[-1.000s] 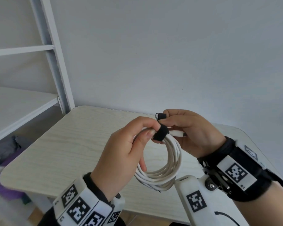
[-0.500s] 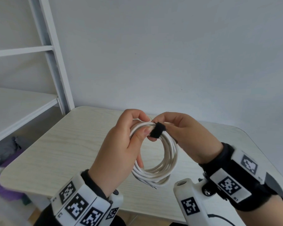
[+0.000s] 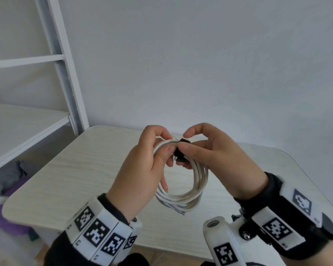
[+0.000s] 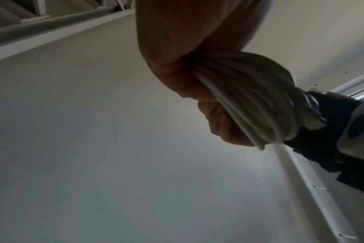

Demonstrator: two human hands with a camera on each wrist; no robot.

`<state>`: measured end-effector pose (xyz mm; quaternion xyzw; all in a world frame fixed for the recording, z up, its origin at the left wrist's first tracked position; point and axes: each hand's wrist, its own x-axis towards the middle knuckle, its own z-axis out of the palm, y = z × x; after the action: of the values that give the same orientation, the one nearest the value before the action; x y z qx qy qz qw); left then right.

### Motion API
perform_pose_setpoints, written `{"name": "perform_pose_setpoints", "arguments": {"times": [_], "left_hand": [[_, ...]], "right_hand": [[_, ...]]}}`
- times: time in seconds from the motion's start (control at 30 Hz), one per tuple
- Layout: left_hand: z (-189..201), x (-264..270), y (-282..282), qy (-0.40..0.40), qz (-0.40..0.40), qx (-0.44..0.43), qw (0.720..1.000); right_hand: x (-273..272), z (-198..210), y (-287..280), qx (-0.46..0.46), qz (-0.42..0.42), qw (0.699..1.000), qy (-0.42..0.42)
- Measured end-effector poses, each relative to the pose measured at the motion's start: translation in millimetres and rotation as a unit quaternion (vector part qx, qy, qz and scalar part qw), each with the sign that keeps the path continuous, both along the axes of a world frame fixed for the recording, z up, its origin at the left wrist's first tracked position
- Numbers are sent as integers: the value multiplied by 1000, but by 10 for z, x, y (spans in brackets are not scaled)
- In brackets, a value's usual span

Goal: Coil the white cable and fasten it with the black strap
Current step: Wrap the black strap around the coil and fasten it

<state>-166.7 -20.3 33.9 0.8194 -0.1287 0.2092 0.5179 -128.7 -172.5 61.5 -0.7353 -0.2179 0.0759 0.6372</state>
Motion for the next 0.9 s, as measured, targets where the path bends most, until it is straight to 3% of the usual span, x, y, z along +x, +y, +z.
{"name": "perform_pose_setpoints", "arguments": {"times": [0.1,0.27,0.4,0.57,0.8,0.9], "left_hand": [[2,21,13,6,5,6,1000],[-29,73,52,48,15,5,999],[-57,78,25,71,16,29,997],[-63,116,35,96,15,62,993],[-45,118,9,139,11,64,988],[-50,107,-5,149,5,61,987]], "right_hand": [[-13,5,-11,23,21,999,30],[-76,-57,4,-106,-9,993,-57],[-91,-138,67,-194,-87,960,-185],[-78,-195,70,-288,-107,908,-285],[-84,-111,55,-413,-90,839,-344],[-75,-141,52,-390,-96,847,-349]]}}
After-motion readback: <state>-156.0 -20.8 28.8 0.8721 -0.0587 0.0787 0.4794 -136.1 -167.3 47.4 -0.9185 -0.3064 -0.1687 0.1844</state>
